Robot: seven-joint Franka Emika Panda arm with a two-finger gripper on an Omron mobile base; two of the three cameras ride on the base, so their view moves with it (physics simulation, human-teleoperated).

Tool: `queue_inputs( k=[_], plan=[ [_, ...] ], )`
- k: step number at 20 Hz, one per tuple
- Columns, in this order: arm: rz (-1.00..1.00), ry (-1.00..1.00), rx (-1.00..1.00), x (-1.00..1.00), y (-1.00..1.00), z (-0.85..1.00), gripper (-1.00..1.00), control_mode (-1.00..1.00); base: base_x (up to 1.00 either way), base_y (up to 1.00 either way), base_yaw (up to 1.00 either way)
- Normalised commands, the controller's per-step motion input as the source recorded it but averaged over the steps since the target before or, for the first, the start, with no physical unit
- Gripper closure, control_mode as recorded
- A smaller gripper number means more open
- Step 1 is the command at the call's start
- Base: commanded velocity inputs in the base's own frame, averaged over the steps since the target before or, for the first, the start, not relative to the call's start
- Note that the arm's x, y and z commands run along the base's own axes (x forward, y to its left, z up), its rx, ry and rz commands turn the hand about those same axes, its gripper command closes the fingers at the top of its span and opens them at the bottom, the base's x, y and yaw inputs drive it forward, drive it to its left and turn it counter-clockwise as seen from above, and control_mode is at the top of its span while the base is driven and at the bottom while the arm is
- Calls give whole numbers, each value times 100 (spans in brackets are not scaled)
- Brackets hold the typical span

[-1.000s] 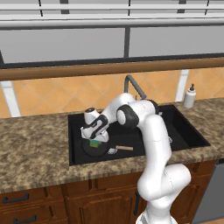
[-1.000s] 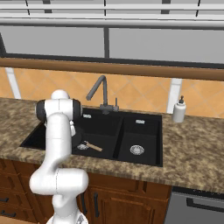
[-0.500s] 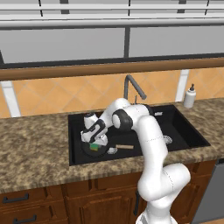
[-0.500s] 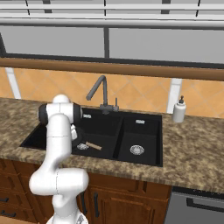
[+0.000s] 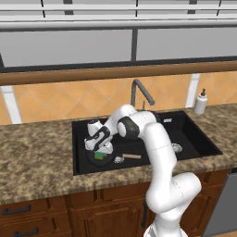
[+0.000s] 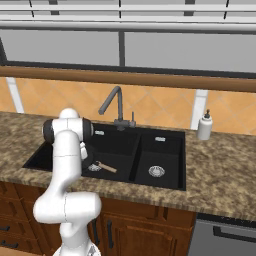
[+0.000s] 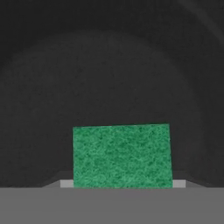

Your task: Pick the pan and sponge and place them into the sink. Then turn on the water.

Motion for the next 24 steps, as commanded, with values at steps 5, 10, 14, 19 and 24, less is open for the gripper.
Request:
queue_inputs(
  k=[5,10,14,19,24],
  plan=[
    [0,0,0,3,0,3,-100,-100,0,0,0],
    [0,3,1,0,-16,22,-100,-100,0,0,0],
    [0,0,0,-11,-12,61,-100,-100,0,0,0],
    [0,0,0,-29,-25,82,-100,-100,0,0,0],
    [0,0,0,-46,-33,78,-100,-100,0,0,0]
  ],
)
